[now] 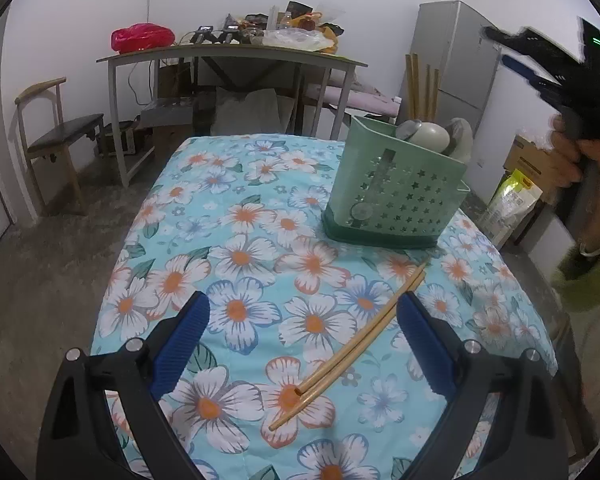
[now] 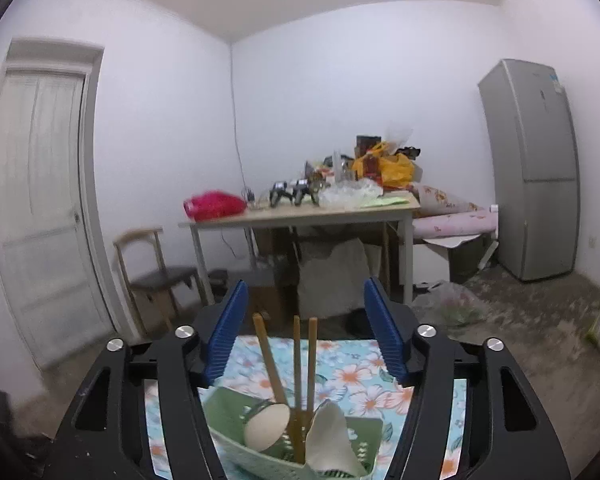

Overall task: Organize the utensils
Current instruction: 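Move the right gripper down to the last chopsticks on the bed cover, then grasp a chopstick with the right gripper while the left grasps another chopstick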

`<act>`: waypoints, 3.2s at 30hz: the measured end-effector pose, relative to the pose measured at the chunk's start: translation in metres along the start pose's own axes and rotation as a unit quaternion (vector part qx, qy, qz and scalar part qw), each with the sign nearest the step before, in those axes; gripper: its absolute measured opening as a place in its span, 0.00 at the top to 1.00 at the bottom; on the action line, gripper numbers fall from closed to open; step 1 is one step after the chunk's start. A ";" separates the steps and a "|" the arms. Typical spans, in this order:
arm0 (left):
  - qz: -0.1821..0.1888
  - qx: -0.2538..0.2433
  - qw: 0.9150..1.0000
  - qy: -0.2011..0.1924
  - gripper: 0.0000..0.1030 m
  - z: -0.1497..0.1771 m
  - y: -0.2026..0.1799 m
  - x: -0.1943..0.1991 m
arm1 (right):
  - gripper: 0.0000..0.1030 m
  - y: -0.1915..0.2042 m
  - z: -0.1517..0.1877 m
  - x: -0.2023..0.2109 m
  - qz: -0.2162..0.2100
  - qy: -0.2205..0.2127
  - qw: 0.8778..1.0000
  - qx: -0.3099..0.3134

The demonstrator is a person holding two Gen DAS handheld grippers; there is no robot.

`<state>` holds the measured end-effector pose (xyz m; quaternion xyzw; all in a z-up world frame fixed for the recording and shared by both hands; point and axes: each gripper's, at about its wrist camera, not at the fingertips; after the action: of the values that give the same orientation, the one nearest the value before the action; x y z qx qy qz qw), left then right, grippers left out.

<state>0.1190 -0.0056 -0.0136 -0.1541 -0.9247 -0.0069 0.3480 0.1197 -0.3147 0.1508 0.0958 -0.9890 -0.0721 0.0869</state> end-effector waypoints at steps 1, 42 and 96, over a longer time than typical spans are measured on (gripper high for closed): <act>0.000 0.002 1.000 0.000 0.10 0.000 0.001 0.000 | 0.40 -0.002 -0.002 0.003 -0.003 -0.003 1.000 -0.008; 0.211 0.176 0.929 0.250 0.90 0.061 0.024 -0.064 | 0.86 0.028 0.282 -0.056 -0.156 0.372 0.745 -0.531; 0.121 -0.003 0.964 0.235 0.72 0.061 -0.021 -0.018 | 0.95 -0.029 0.256 0.023 -0.031 0.386 0.849 -0.360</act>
<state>0.0863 -0.0237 -0.0698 -0.2605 -0.7915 -0.0036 0.5529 0.0552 -0.3155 -0.0998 0.1088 -0.7770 -0.3829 0.4877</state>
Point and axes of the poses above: each gripper's, at about its wrist camera, not at the fingertips, and x roughly against the way its jaws point, y to its left, z to its underside, and after that the axes turned 7 degrees about -z, right-handed
